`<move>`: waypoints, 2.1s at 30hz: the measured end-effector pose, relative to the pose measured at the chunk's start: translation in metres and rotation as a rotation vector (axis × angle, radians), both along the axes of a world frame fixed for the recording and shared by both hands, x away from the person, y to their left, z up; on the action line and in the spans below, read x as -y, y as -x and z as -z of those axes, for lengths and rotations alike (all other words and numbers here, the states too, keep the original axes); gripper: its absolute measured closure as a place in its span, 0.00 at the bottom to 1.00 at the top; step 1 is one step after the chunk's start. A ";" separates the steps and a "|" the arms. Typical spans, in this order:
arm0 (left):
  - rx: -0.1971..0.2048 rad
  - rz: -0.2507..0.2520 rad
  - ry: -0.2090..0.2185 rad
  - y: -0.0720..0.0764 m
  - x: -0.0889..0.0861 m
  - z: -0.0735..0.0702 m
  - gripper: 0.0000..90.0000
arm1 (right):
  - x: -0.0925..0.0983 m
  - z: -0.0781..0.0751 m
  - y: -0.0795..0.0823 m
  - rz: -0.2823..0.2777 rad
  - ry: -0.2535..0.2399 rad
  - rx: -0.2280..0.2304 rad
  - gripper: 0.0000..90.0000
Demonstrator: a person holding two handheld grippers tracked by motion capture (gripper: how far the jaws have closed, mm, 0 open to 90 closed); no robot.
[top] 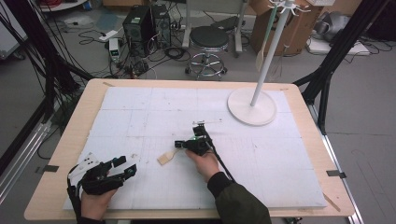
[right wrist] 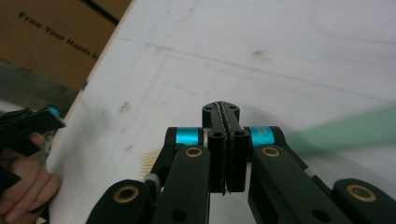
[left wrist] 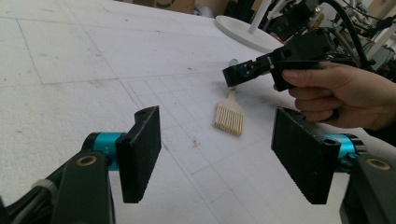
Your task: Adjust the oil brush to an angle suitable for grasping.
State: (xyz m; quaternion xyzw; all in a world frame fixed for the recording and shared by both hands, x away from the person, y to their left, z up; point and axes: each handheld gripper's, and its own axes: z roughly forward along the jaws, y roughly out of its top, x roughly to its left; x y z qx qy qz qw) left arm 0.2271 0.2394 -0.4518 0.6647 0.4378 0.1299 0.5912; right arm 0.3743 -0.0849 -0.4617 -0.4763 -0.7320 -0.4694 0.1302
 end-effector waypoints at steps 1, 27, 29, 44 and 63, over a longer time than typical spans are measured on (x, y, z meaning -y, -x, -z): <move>0.000 0.000 0.004 0.000 0.000 0.000 0.37 | -0.006 -0.001 0.001 -0.013 0.005 -0.001 1.00; 0.001 -0.005 0.007 0.002 -0.002 0.000 0.37 | -0.028 -0.001 0.014 -0.092 0.106 -0.066 1.00; 0.001 -0.005 0.007 0.003 -0.002 0.000 0.37 | -0.024 -0.002 0.017 -0.096 0.117 -0.068 1.00; -0.004 -0.012 -0.006 0.002 0.000 0.000 0.37 | 0.029 -0.005 0.033 -0.099 0.145 -0.087 1.00; -0.007 -0.015 -0.006 0.003 0.001 0.000 0.37 | 0.065 -0.005 0.034 -0.027 0.151 -0.079 1.00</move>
